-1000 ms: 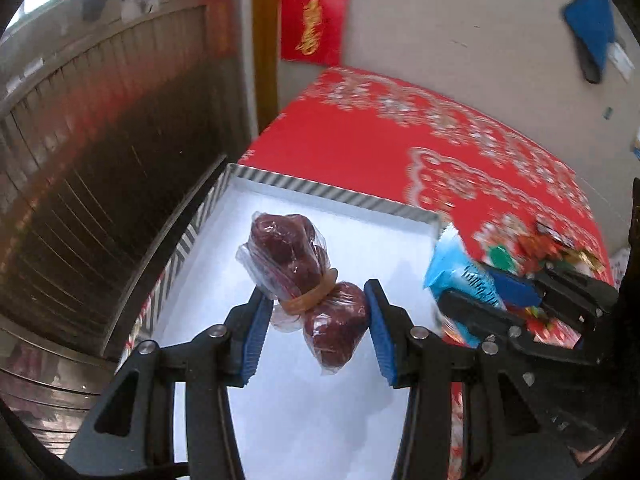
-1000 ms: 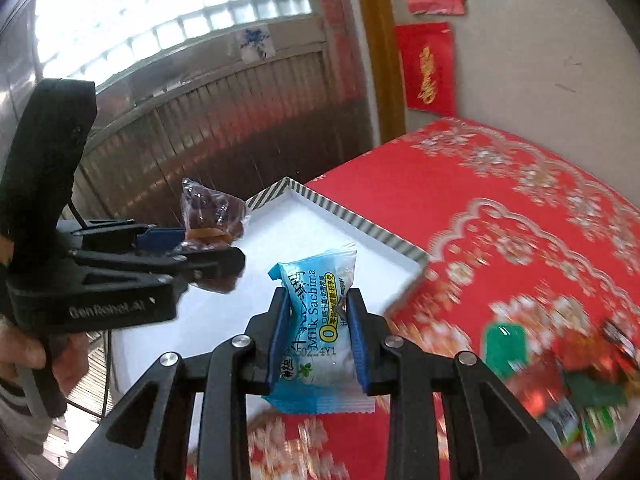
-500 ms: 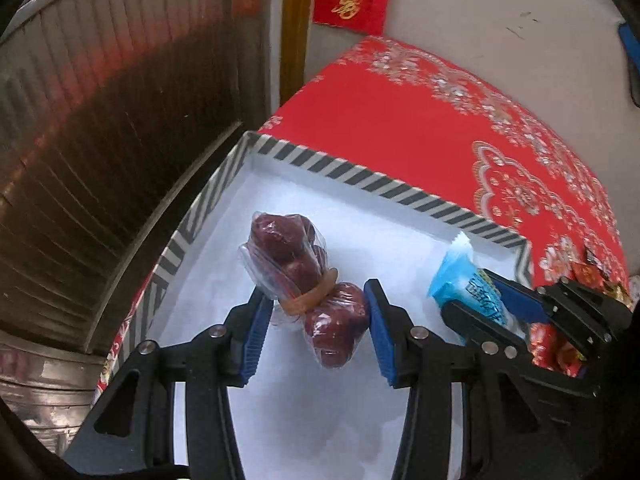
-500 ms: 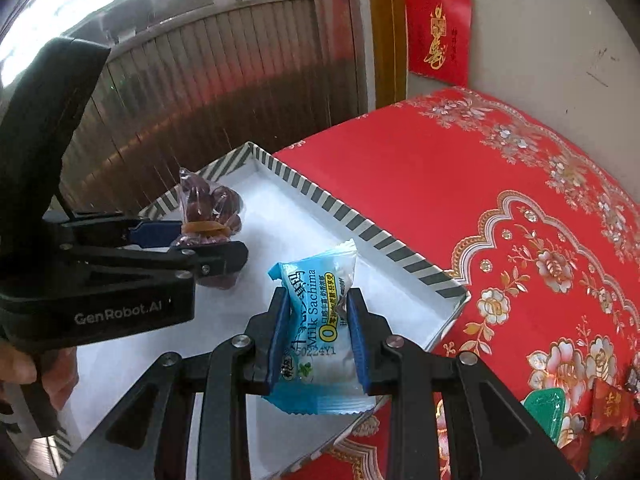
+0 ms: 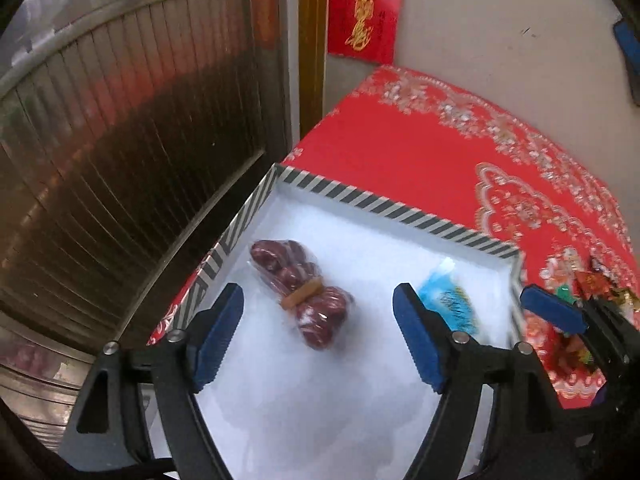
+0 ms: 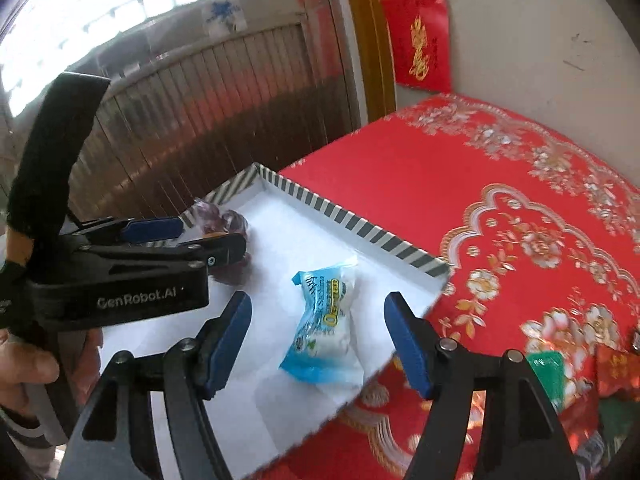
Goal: Organize snacks
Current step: 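Move both tools back over the remaining snack pile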
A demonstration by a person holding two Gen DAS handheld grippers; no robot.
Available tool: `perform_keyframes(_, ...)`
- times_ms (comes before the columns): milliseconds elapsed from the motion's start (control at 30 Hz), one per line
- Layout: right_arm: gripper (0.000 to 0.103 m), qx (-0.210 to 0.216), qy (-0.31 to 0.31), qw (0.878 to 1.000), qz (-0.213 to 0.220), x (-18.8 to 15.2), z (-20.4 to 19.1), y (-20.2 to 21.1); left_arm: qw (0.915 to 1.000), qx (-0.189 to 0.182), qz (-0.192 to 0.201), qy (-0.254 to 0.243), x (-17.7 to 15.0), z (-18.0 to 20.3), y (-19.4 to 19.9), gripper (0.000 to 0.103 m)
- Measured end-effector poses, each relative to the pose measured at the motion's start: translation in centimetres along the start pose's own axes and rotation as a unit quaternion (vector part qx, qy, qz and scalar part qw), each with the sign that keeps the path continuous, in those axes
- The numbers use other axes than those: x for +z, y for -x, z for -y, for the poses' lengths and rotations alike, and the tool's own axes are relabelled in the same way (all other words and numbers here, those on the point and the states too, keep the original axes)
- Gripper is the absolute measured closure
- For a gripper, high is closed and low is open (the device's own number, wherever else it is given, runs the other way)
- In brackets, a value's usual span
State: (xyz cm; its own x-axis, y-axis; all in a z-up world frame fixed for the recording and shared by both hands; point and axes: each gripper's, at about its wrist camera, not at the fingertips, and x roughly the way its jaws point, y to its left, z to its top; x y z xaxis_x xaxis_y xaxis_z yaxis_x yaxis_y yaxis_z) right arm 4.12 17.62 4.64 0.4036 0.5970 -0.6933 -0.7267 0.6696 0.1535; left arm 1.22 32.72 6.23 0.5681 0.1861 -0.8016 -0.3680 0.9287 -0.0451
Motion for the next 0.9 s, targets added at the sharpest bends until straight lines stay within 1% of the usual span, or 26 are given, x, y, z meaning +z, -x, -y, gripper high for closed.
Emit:
perform_keyframes(100, 0.034, 0.002, -0.012, 1.000, 0.011, -0.5, 0.2, 2.0, 0.9998, -0.007, 0.014, -0.014, -0.2, 1.3, 1.7, 0.024)
perform_keyframes(167, 0.034, 0.001, -0.019, 1.000, 0.017, -1.2, 0.6, 3.6, 0.9992, -0.023, 0.018, -0.028, -0.5, 2.6, 2.8, 0.019)
perform_keyframes(200, 0.034, -0.005, -0.020, 1.000, 0.021, -1.5, 0.9, 4.4, 0.9985, -0.036, 0.021, -0.034, -0.8, 3.4, 3.6, 0.019)
perform_keyframes(267, 0.032, -0.025, -0.020, 0.999, 0.031, -2.5, 1.6, 6.5, 0.9972, -0.054, 0.026, -0.044, -1.2, 4.7, 4.7, 0.018)
perform_keyframes(333, 0.029, -0.044, -0.027, 0.998, 0.034, -3.8, 2.9, 8.7, 0.9941, -0.087, 0.025, -0.060, -1.6, 6.6, 5.5, 0.016)
perform_keyframes(367, 0.029, -0.055, -0.034, 0.997, 0.035, -4.5, 3.6, 9.7, 0.9925, -0.100, 0.022, -0.066, -1.7, 7.5, 5.6, 0.014)
perform_keyframes(433, 0.027, -0.075, -0.048, 0.995, 0.043, -6.0, 5.3, 11.8, 0.9877, -0.128, 0.009, -0.089, -2.2, 10.0, 5.5, 0.014)
perform_keyframes(500, 0.024, -0.103, -0.073, 0.991, 0.049, -8.0, 7.4, 14.1, 0.9835, -0.138, -0.002, -0.117, -2.7, 12.5, 5.2, 0.014)
perform_keyframes(533, 0.024, -0.111, -0.086, 0.989, 0.053, -8.9, 8.4, 15.0, 0.9819, -0.141, -0.004, -0.127, -2.9, 13.4, 5.0, 0.014)
perform_keyframes(567, 0.024, -0.113, -0.101, 0.987, 0.055, -9.6, 9.3, 15.8, 0.9792, -0.143, -0.007, -0.144, -3.3, 14.8, 4.6, 0.014)
perform_keyframes(633, 0.024, -0.110, -0.133, 0.983, 0.057, -11.1, 11.0, 16.9, 0.9766, -0.140, -0.015, -0.162, -3.9, 16.5, 4.1, 0.014)
perform_keyframes(700, 0.024, -0.115, -0.154, 0.979, 0.061, -12.3, 12.2, 17.9, 0.9745, -0.143, -0.022, -0.172, -4.3, 17.8, 3.5, 0.014)
perform_keyframes(800, 0.024, -0.129, -0.163, 0.976, 0.063, -13.6, 13.1, 19.0, 0.9736, -0.142, -0.025, -0.177, -4.9, 19.3, 3.2, 0.014)
perform_keyframes(900, 0.024, -0.136, -0.169, 0.974, 0.071, -14.4, 13.6, 19.8, 0.9746, -0.132, -0.015, -0.181, -5.7, 20.5, 3.5, 0.014)
